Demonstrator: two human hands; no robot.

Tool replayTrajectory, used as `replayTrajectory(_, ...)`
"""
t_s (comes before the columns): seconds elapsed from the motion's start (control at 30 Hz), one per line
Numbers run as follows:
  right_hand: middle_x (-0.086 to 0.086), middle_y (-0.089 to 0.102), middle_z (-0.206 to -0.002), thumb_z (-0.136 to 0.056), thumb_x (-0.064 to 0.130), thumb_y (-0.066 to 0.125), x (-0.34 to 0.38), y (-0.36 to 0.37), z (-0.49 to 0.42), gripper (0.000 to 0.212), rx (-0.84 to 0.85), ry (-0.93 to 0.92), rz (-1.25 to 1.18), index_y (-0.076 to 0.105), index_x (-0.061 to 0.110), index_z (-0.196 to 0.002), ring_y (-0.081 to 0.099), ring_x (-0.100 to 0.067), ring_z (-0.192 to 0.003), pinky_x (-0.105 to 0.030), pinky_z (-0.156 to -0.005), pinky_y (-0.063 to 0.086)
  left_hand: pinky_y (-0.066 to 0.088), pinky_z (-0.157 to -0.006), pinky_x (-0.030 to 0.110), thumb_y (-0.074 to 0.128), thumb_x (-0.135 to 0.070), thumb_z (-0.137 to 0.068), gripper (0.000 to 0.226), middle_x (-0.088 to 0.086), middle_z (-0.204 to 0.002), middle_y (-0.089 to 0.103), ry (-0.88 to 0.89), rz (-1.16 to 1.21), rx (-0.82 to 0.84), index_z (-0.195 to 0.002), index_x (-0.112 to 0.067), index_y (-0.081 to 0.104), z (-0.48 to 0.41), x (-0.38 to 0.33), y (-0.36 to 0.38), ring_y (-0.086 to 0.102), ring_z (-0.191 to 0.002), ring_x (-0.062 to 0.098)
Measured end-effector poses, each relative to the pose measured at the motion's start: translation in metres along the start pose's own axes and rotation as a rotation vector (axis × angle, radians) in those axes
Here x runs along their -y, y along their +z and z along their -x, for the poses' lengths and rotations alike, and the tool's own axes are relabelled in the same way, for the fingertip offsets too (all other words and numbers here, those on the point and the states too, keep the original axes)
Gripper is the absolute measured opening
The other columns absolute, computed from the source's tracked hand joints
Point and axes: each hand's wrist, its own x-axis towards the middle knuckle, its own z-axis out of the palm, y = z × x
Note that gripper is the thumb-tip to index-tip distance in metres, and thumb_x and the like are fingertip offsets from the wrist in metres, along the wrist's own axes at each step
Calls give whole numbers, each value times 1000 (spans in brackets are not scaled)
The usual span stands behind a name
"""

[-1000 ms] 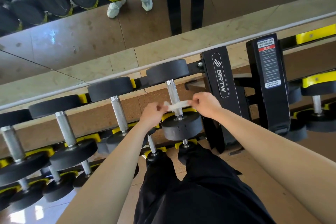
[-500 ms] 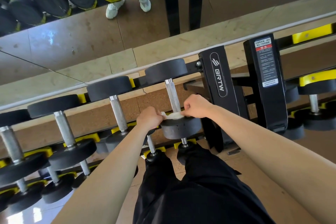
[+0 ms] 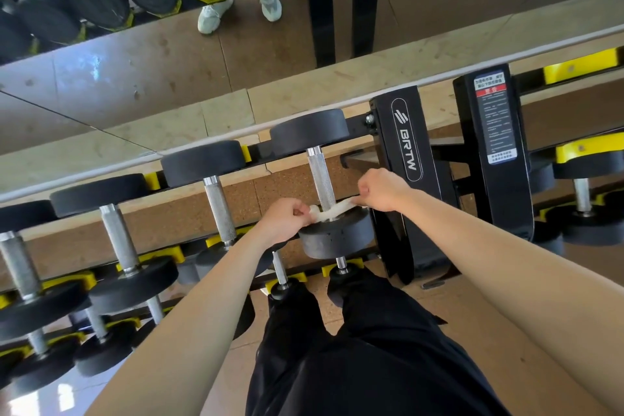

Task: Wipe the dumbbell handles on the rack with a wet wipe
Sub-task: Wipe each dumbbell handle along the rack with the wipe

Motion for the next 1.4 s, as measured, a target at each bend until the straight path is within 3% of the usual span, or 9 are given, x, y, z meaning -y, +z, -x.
replayTrajectory(0.17, 3, 63, -75, -94, 44, 62, 29, -3, -2, 32, -130, -102, -167, 58, 22, -72, 57, -10, -60, -20, -53, 42, 46, -63, 25, 52, -35, -103, 33, 2, -94, 65, -296, 321, -343, -122, -10, 60, -8, -1, -7, 61, -74, 14)
replayTrajectory(0.37, 0, 61, -78, -97, 41, 59, 34, -23, -20, 33, -581, 94, -389, 64, 15, -77, 57, -18, -66, -27, -51, 37, 47, -80, 27, 50, -39, -104, 29, -1, -101, 65, -114, 720, -502, -114, -14, 60, -11, -38, -17, 61, -93, 14)
replayTrajectory(0.53, 3, 58, -71, -96, 37, 61, 38, -19, -22, 29, -417, 84, -807, 61, 16, -77, 56, -12, -68, -30, -64, 45, 58, -95, 41, 58, -19, -102, 18, 11, -112, 69, -303, 1579, -500, -119, -13, 58, -12, -39, -30, 73, -99, 24)
replayTrajectory(0.67, 1, 70, -95, -95, 30, 65, 13, -2, -26, 11, -367, 180, -996, 69, 20, -95, 66, -18, -93, -33, -87, 54, 58, -94, 46, 58, -18, -101, 27, 17, -119, 68, -296, 1858, -533, -126, -9, 53, 2, -10, -39, 75, -97, 31)
replayTrajectory(0.87, -6, 70, -111, -99, 23, 61, 10, 6, -34, 19, -181, 266, -1305, 64, 16, -115, 69, -19, -95, -31, -79, 57, 60, -90, 42, 55, -19, -102, 29, 15, -115, 68, -371, 1814, -631, -129, -14, 49, -4, -16, -33, 76, -91, 27)
replayTrajectory(1.0, -7, 68, -122, -96, 25, 66, 18, 9, -43, 37, -31, 271, -1525, 59, 14, -130, 68, -26, -108, -37, -81, 59, 58, -95, 43, 55, -19, -101, 24, 16, -113, 72, -353, 1725, -460, -123, -10, 54, -17, -45, -18, 76, -95, 27)
replayTrajectory(1.13, -12, 72, -115, -97, 28, 64, 28, 6, -51, 35, 129, 234, -1781, 63, 6, -124, 71, -28, -103, -41, -92, 57, 55, -95, 38, 56, -21, -100, 17, 10, -100, 71, -252, 1733, -287, -106, -9, 64, -31, -69, -14, 68, -94, 24)
replayTrajectory(1.23, -10, 70, -107, -98, 25, 61, 41, 0, -57, 28, 108, 216, -1943, 63, 7, -120, 66, -26, -96, -39, -93, 53, 52, -86, 36, 53, -23, -100, 15, 9, -97, 67, -218, 1613, -205, -102, -12, 62, -35, -70, -16, 62, -91, 24)
replayTrajectory(1.4, -9, 72, -102, -93, 15, 67, 58, 0, -60, 25, 53, 279, -2090, 66, 6, -117, 65, -23, -94, -34, -85, 54, 50, -100, 37, 59, -21, -97, 21, 10, -116, 73, -233, 1566, -289, -116, -12, 65, -30, -50, -19, 68, -109, 23)
